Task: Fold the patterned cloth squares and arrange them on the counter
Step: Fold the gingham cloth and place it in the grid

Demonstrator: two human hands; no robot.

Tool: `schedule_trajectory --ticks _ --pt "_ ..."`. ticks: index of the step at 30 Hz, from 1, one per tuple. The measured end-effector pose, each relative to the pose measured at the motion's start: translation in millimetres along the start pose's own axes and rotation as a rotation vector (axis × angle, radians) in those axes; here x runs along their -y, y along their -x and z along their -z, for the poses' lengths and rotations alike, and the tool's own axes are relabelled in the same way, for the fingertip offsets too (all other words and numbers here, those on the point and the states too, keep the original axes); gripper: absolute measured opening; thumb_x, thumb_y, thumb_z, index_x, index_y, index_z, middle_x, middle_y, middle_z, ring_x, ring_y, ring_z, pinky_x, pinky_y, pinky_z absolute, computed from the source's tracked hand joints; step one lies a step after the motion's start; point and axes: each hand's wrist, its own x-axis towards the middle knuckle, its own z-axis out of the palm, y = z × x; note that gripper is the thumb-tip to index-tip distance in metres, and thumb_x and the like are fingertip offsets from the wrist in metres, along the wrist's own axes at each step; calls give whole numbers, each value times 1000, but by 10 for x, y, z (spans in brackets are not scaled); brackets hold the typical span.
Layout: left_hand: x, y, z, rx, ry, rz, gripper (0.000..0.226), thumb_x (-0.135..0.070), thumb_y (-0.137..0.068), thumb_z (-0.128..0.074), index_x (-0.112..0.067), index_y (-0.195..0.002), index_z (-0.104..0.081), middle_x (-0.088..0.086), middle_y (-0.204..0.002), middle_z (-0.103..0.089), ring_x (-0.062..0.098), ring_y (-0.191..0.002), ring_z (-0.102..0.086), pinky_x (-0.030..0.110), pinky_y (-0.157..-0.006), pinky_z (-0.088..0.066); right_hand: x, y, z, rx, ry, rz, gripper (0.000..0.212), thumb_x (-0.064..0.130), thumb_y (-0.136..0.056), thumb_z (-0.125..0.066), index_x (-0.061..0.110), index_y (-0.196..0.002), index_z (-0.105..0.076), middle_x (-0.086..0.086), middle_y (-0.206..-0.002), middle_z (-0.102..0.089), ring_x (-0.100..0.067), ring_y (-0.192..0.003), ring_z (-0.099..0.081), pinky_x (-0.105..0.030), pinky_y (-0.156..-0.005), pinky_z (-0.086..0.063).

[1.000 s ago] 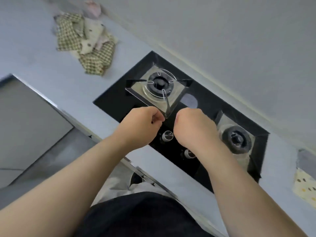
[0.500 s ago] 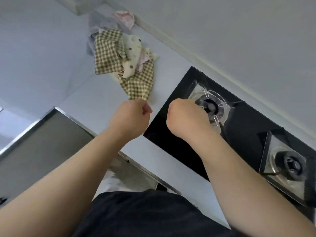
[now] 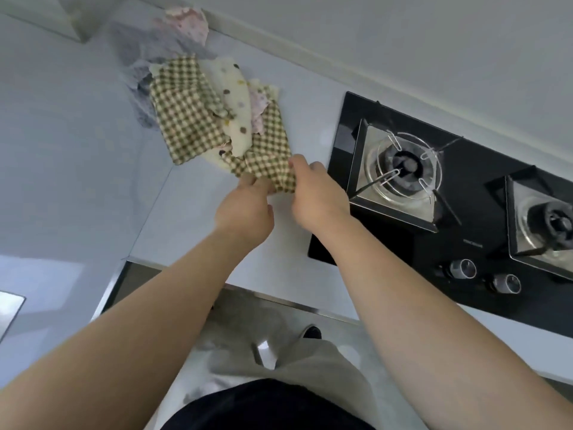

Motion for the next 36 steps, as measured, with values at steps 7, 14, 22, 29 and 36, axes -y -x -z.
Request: schedule_trajectory --ticks 7,14,22,29,36 --pt "127 -191 -622 -349 -88 -75 29 -26 -92 -64 -8 -115 -64 14 -119 -55 34 -86 -60 33 -60 -35 -457 -319 -608 -129 -6 143 32 21 -99 -48 23 -129 -58 0 -123 -53 -27 -96 -61 -38 -71 -51" --pt "282 -166 -793 -605 -151 -196 14 -18 -97 -60 -6 -92 -64 11 -97 -57 31 -72 -55 35 -56 -37 -621 -301 -1154 -609 26 289 6 14 -86 -66 12 -91 -70 -4 -94 -65 -30 -65 -61 -34 -53 -44" --pt "349 -86 -936 -678 -246 -326 8 -9 -99 -54 -4 -93 -52 17 -104 -51 35 -73 -51 44 -59 -42 -642 -214 -1111 -581 -92 288 19 16 -96 -51 15 -107 -67 -1 -109 -59 -29 -88 -61 -38 -74 -45" --pt "388 -110 -960 -628 -257 -271 29 -17 -98 -55 -2 -122 -59 19 -133 -50 42 -102 -57 52 -84 -49 -620 -184 -1106 -537 -130 291 20 20 -97 -51 13 -104 -68 -2 -110 -59 -27 -92 -60 -42 -78 -52" --pt "422 -170 -1013 -603 -200 -281 14 -10 -93 -54 -3 -87 -63 16 -104 -57 34 -89 -57 41 -70 -45 -622 -69 -1184 -486 -23 197 27 9 -91 -50 17 -107 -70 -5 -112 -61 -31 -98 -62 -38 -83 -51"
